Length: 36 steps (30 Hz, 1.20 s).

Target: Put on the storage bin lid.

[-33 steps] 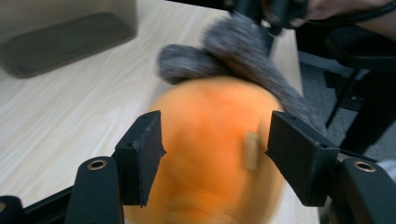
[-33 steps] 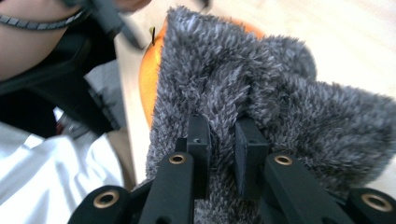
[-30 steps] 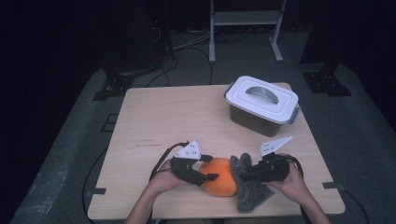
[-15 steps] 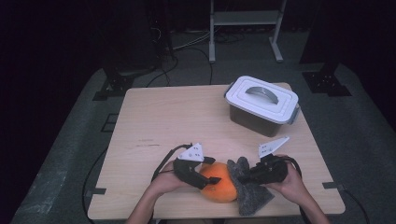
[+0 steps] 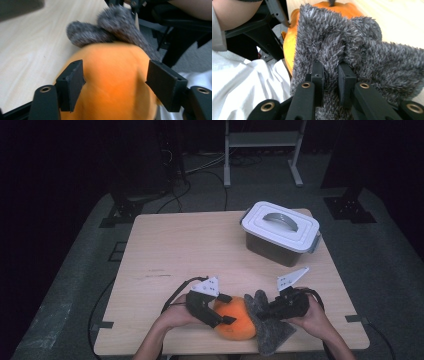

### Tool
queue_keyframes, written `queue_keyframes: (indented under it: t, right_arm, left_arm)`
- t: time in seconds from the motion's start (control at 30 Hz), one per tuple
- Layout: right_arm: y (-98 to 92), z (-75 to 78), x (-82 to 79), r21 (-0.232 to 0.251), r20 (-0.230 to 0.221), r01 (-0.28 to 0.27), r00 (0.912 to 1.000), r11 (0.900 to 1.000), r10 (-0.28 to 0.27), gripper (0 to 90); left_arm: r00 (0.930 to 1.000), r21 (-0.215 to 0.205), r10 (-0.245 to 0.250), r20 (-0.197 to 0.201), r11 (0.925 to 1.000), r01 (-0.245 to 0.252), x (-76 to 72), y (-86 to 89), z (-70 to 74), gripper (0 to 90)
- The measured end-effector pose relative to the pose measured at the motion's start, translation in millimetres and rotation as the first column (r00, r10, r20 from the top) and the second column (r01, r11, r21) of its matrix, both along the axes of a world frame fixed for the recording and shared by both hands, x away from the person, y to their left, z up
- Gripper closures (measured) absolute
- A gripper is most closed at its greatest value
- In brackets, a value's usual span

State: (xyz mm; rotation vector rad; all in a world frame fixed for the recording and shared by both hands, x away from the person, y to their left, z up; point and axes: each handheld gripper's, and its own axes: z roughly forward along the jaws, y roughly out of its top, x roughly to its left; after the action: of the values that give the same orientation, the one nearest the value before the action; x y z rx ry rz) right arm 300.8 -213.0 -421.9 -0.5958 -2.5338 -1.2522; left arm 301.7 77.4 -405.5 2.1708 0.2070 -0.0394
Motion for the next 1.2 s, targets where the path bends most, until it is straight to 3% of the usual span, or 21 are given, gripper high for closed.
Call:
queue_keyframes:
  t: [0.1,0.17,0.27,0.37,0.47,0.53,0.6,0.7,0.83,0.97,1.1,1.2]
  right_arm:
    - [-0.3,3.5,-1.2,-0.001,0.023,-0.001,0.9997,1.0,0.001,77.1]
    - [-4.3,8.0,0.1,0.014,0.041,0.028,0.9987,1.0,-0.029,77.1]
    - [-11.0,9.6,3.6,0.027,0.049,0.095,0.9942,0.995,-0.096,77.0]
    - [-4.4,2.3,2.6,0.001,0.027,0.059,0.9979,0.998,-0.059,76.8]
    - [2.2,3.4,0.5,-0.009,0.035,0.035,0.9988,0.999,-0.034,76.8]
    - [1.9,7.9,0.2,-0.009,0.056,0.043,0.9975,0.999,-0.043,76.9]
    - [0.4,11.9,0.4,-0.001,0.068,0.056,0.9961,0.998,-0.056,77.0]
    - [-3.2,19.4,1.0,0.033,0.089,0.077,0.9929,0.996,-0.08,77.5]
    - [-5.1,30.5,-0.5,0.067,0.134,0.111,0.9839,0.992,-0.119,77.6]
    - [0.7,26.0,0.6,0.043,0.128,0.108,0.9853,0.993,-0.112,77.7]
    - [6.6,15.6,1.5,-0.005,0.119,0.096,0.9883,0.995,-0.095,77.8]
    - [3.8,12.4,1.9,-0.013,0.109,0.098,0.9894,0.995,-0.096,77.8]
  left_arm:
    - [0.9991,0.036,0.043,0.007,0.9984,-0.043,1.0,-6.2,-5.1,15.7]
    - [0.9996,0.041,0.024,-0.018,0.9989,-0.023,0.6,-7.4,-8.7,17.9]
    - [0.9995,0.044,-0.024,-0.022,0.9987,0.025,-3.3,-7.9,-8.1,21.3]
    - [0.9988,0.053,-0.044,-0.022,0.9976,0.045,-3.8,-9.7,-7.5,17.0]
    - [0.9993,0.064,-0.023,-0.029,0.9977,0.025,-2.5,-11.3,-10.0,14.9]
    - [0.9994,0.061,-0.031,0.013,0.9977,0.031,-5.4,-9.9,-8.4,28.2]
    - [0.995,0.029,-0.04,0.092,0.9989,0.037,-11.5,-10.5,-6.0,44.0]
    - [0.9881,0.019,-0.022,0.152,0.9996,0.019,-15.2,-16.2,0.3,50.2]
    - [0.9733,0.024,0.027,0.228,0.9991,-0.033,-18.1,-21.4,2.7,50.6]
    - [0.9833,0.037,0.02,0.181,0.9989,-0.027,-13.2,-18.7,-3.5,45.0]
    - [0.9875,0.043,0.007,0.157,0.999,-0.014,-10.7,-16.8,-10.2,38.7]
    - [0.9904,0.025,0.02,0.137,0.9994,-0.023,-9.3,-15.1,-12.2,37.1]
